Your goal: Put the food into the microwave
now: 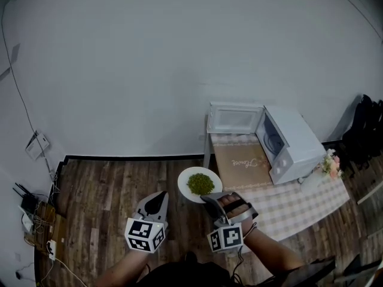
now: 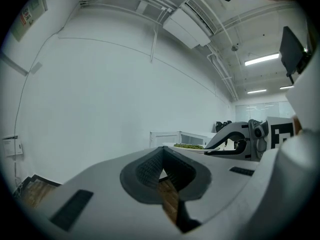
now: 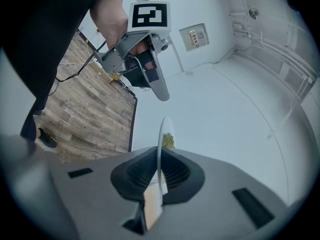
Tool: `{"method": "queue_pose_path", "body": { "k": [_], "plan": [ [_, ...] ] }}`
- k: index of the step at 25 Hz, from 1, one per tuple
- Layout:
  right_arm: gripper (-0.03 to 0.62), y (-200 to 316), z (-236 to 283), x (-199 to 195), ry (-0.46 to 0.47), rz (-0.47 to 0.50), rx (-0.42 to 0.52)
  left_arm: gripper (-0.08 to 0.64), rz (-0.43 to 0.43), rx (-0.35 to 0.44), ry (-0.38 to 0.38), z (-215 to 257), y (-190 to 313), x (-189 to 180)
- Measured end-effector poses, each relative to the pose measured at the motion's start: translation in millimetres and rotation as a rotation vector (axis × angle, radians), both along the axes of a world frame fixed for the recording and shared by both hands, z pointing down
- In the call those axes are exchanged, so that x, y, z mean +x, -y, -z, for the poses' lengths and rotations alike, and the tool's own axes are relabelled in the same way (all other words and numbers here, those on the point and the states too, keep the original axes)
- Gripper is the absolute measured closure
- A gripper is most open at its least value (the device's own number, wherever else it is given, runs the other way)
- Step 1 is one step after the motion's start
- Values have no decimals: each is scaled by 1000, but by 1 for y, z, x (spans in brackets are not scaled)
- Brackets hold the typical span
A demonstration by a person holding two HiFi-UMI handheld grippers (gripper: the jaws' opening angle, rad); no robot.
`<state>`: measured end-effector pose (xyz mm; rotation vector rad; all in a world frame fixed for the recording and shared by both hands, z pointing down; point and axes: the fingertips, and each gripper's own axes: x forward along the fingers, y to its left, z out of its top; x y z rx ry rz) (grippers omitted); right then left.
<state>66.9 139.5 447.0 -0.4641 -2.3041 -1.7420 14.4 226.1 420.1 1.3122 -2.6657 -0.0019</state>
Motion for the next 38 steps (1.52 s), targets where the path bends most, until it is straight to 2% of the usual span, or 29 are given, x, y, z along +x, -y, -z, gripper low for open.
{"method": "queue_pose_path", "body": {
  "k": [5, 12, 22, 38],
  "plan": [
    [566, 23, 2, -17, 15, 0, -17, 552, -13, -12, -12, -4, 26, -16],
    [566, 41, 6, -36, 36, 16, -29, 552, 11, -31, -6, -5, 44, -40],
    [566, 55, -8, -65, 9, -14, -30, 552, -29, -17, -32, -19, 66, -73],
    [566, 92, -3, -168, -6, -157, -13, 552, -177, -5, -19, -13, 112, -187]
  ]
}}
